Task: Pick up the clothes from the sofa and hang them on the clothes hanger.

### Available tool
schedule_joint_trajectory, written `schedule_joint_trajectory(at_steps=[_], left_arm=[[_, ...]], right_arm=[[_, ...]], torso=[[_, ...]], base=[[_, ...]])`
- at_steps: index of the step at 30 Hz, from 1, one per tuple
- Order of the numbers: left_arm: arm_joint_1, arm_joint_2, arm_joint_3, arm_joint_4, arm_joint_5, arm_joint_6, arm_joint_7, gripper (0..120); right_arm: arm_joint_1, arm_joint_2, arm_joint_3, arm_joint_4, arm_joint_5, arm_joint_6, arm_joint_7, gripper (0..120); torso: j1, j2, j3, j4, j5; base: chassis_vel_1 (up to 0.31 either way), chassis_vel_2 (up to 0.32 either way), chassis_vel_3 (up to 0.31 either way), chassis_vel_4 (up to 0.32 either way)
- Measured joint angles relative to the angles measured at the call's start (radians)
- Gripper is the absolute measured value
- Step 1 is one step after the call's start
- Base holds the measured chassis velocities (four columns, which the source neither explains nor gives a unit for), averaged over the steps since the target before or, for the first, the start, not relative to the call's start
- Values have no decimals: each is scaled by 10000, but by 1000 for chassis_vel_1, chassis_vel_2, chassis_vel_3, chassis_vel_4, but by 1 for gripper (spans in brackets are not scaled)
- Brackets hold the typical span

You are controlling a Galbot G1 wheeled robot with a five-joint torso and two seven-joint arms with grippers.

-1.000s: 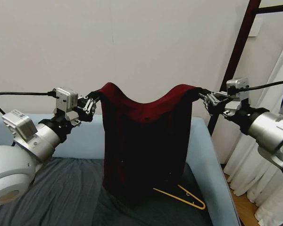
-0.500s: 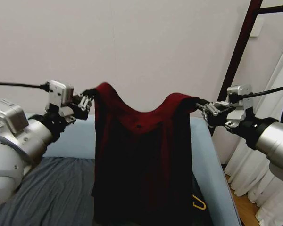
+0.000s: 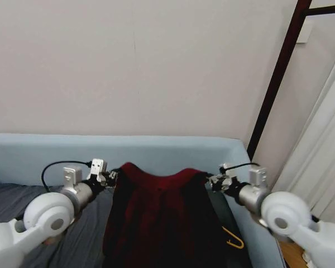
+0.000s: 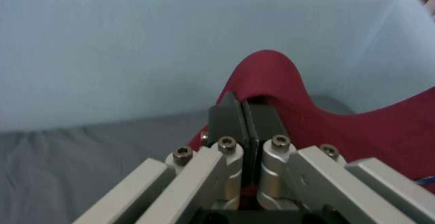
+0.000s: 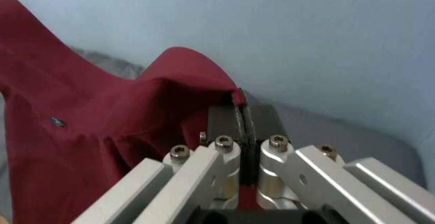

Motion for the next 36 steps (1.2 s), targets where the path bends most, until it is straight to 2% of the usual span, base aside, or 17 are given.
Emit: schedule_joint_trajectory(at_steps=[1,6,7,11,12,17,25,32,36], left_arm=[[0,0,0,0,0,0,0,0],[-185,-795,489,1752,902,-332,617,0],[-185,-795,489,1752,902,-332,617,0],[-909,-1890,1039,3350,1412,-448,837,0],[-909,-1890,1039,3350,1412,-448,837,0],[-1568,-2702,1693,5079,2126,-966,1409,0],[-1831,-3132,2110,6116,2396,-1160,1724,0],[-2302,-3640,2606,6908,2480,-1360,1746,0],[-2540,-3928,2861,7233,2496,-1453,1743,0]], right_arm=[[0,0,0,0,0,0,0,0],[445,1150,-712,-1973,-676,214,-395,0],[445,1150,-712,-1973,-676,214,-395,0],[986,2437,-1165,-3656,-1172,490,-566,0],[986,2437,-1165,-3656,-1172,490,-566,0],[1460,3456,-1421,-5826,-1862,875,-1008,0],[1733,3960,-1487,-7518,-2377,1182,-1593,0],[1767,4272,-1500,-7986,-2731,1303,-1697,0],[1721,4317,-1560,-8096,-3050,1405,-1791,11]], torso=[[0,0,0,0,0],[0,0,0,1,0],[0,0,0,1,0],[0,0,-1,-1,0],[0,0,-1,-1,0],[0,0,-1,-1,2],[-2,0,-2,0,0],[-2,0,-2,1,2],[-2,1,-2,0,1]], base=[[0,0,0,0],[0,0,0,0],[0,0,0,0],[0,0,0,0],[0,0,0,0],[0,0,0,0],[0,0,0,0],[0,0,0,0],[0,0,0,0]])
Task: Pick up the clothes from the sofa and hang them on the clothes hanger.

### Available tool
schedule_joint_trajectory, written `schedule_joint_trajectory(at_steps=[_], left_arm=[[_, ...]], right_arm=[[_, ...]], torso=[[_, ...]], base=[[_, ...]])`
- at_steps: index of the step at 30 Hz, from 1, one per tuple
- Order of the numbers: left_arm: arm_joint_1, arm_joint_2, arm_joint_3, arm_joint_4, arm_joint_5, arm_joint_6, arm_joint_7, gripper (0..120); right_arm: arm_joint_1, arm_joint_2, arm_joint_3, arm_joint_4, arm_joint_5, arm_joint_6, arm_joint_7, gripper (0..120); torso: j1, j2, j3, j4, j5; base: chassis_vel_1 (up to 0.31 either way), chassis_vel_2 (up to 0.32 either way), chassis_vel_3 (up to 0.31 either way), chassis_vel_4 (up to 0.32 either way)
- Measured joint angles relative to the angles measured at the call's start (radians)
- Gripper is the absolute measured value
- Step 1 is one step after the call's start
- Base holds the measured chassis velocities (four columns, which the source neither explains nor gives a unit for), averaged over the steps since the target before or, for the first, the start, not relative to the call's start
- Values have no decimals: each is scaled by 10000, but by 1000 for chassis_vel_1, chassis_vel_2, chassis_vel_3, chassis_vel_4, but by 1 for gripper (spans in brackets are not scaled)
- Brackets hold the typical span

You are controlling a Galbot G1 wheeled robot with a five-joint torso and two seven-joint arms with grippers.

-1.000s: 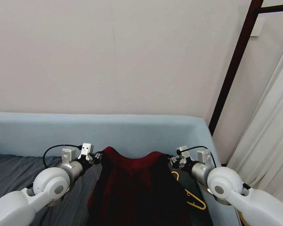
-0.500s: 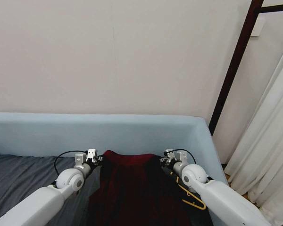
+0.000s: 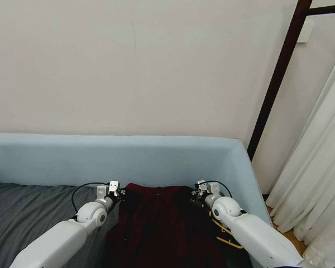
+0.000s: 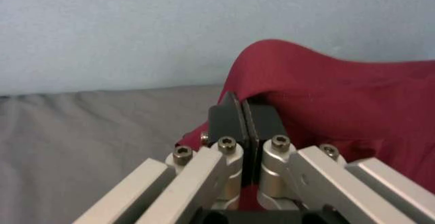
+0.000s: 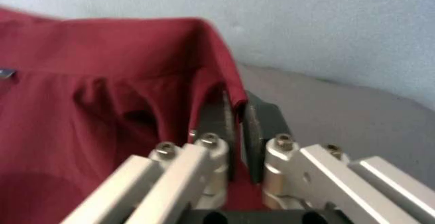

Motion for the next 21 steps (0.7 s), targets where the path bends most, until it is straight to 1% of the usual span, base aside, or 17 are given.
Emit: schedule_joint_trajectory(at_steps=[3,4,5,7,9,10,11,13,15,16,18,20,21], left_arm=[[-234,-278,233,402,53,-108,18,0],[-274,-330,285,493,65,-127,18,0],[-274,-330,285,493,65,-127,18,0],[-363,-442,378,728,95,-151,34,0],[-403,-511,401,848,116,-157,41,0],[-414,-547,416,890,121,-157,46,0],[-414,-547,416,890,121,-157,46,0],[-416,-570,443,898,121,-158,46,0],[-368,-572,440,826,121,-159,38,0],[-368,-572,440,826,121,-159,38,0],[-255,-541,388,708,155,-171,37,0],[-119,-524,273,628,186,-213,29,0],[-119,-524,273,628,186,-213,29,0]], right_arm=[[-107,-74,-23,-55,-305,48,-26,25],[-123,-110,-21,-67,-349,49,-41,29],[-123,-110,-21,-67,-349,49,-41,29],[-149,-213,5,-127,-544,61,-82,39],[-175,-282,118,-157,-609,72,-96,46],[-208,-341,225,-156,-612,87,-110,52],[-208,-341,225,-156,-612,87,-110,52],[-284,-442,374,-119,-612,155,-113,59],[-437,-637,620,70,-600,238,-114,69],[-437,-637,620,70,-600,238,-114,69],[-701,-989,945,419,-580,290,-120,79],[-956,-1360,1132,698,-661,361,-148,88],[-956,-1360,1132,698,-661,361,-148,88]], torso=[[0,0,0,-1,1],[0,0,0,-1,1],[0,0,0,-1,1],[0,1,0,-2,1],[0,1,0,-1,1],[0,0,0,0,2],[0,0,0,0,2],[0,1,0,1,1],[0,0,0,0,5],[0,0,0,0,5],[0,1,-1,1,1],[-1,1,0,-2,4],[-1,1,0,-2,4]], base=[[0,0,0,0],[0,0,0,0],[0,0,0,0],[0,0,0,0],[0,0,0,0],[0,0,0,0],[0,0,0,0],[0,0,0,0],[0,0,0,0],[0,0,0,0],[0,0,0,0],[0,0,0,0],[0,0,0,0]])
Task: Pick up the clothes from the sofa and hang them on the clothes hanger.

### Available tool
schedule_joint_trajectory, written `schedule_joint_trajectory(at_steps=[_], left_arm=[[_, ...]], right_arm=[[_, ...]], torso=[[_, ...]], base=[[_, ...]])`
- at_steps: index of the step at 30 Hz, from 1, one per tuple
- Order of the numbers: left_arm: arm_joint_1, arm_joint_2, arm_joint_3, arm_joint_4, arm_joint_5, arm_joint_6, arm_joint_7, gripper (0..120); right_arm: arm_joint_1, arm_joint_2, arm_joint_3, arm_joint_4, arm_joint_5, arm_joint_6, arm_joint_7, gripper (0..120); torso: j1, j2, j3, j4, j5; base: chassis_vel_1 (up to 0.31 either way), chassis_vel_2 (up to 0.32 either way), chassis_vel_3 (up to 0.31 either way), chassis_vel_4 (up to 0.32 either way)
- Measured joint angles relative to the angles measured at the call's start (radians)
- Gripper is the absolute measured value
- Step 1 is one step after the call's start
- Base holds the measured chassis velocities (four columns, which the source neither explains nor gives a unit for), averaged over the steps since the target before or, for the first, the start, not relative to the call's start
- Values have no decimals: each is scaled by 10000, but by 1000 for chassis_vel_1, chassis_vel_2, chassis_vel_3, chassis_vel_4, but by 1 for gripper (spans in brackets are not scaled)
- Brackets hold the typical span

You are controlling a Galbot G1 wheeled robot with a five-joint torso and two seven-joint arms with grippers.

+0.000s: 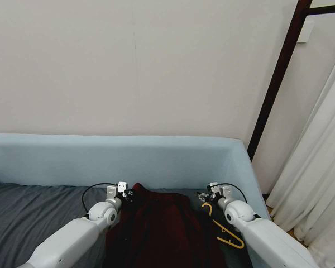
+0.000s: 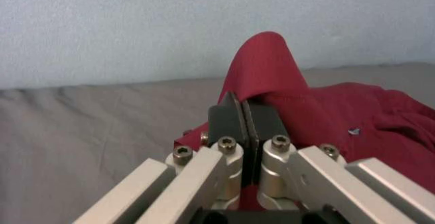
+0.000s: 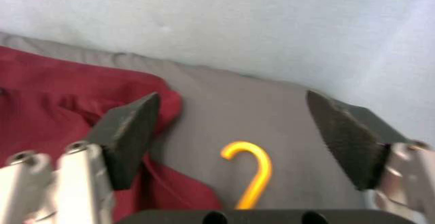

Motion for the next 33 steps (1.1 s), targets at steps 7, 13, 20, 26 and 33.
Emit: schedule_joint_trajectory(at_steps=[7,13,20,26,33], left_arm=[[387,251,-213,-467,39,-45,0,0],[475,502,-362,-717,26,-47,-18,0],[641,616,-402,-1107,25,-38,-155,0],[684,618,-407,-1249,35,0,-192,0],[710,788,-360,-1490,20,103,-114,0]], right_arm=[[-992,-826,506,413,-917,379,-359,100],[-1430,-883,574,263,-1208,387,-755,100],[-1296,-697,367,-967,-2325,430,-1579,100],[-1167,-593,127,-1582,-3054,447,-2253,100],[-894,-536,-169,-2027,-3619,502,-3292,100]], torso=[[-1,1,-1,-1,-3],[0,1,0,3,-2],[0,0,0,1,-3],[0,0,0,2,-3],[0,1,0,0,-5]], base=[[0,0,0,0],[0,0,0,0],[0,0,0,0],[0,0,0,0],[0,0,0,0]])
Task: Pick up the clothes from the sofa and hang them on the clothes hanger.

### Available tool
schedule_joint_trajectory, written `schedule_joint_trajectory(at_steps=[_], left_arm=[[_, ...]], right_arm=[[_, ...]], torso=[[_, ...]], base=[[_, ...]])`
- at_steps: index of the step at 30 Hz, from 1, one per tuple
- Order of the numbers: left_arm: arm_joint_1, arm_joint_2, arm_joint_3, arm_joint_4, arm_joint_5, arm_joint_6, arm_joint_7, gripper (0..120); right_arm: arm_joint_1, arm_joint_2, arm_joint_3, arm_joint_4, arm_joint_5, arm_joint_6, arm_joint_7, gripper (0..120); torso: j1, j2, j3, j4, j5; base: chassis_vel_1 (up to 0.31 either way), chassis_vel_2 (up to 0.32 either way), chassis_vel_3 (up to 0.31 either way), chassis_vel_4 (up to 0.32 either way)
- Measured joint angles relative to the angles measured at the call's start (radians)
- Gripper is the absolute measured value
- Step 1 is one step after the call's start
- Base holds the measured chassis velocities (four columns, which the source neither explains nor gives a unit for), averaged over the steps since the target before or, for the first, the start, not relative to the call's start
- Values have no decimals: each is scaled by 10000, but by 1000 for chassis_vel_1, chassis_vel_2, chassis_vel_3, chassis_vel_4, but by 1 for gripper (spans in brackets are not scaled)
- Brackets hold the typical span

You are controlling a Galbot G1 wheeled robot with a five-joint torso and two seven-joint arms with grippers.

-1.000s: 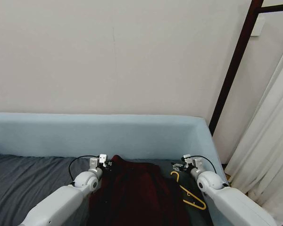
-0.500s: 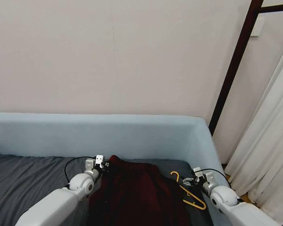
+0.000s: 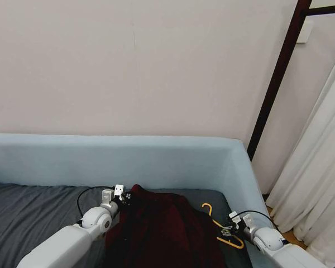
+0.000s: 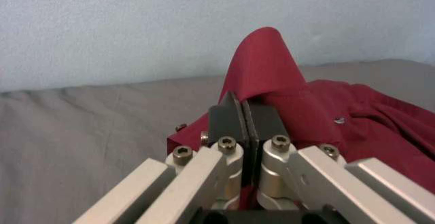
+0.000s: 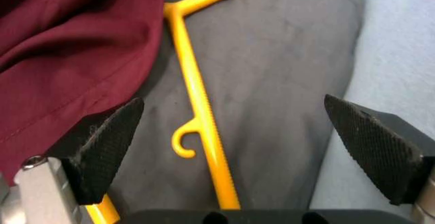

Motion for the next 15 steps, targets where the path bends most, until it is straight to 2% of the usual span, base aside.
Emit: schedule_joint_trajectory(at_steps=[7,10,13,14,15], left_arm=[[4,93,1,-206,-12,24,-9,0],[27,130,1,-248,-12,27,-11,0],[52,194,-18,-286,-12,26,-3,0],[52,194,-18,-286,-12,26,-3,0],[52,194,-21,-286,-12,26,16,0]], right_arm=[[414,302,-303,-773,-562,35,-399,99],[440,342,-319,-877,-609,60,-452,94],[468,416,-342,-919,-583,162,-525,77],[468,416,-342,-919,-583,162,-525,77],[481,447,-349,-903,-578,162,-525,72]], torso=[[0,0,0,1,1],[0,-1,1,1,0],[0,0,0,0,-2],[0,0,0,0,-2],[0,0,1,0,-1]], base=[[0,0,0,0],[0,0,0,0],[0,0,0,0],[0,0,0,0],[0,0,0,0]])
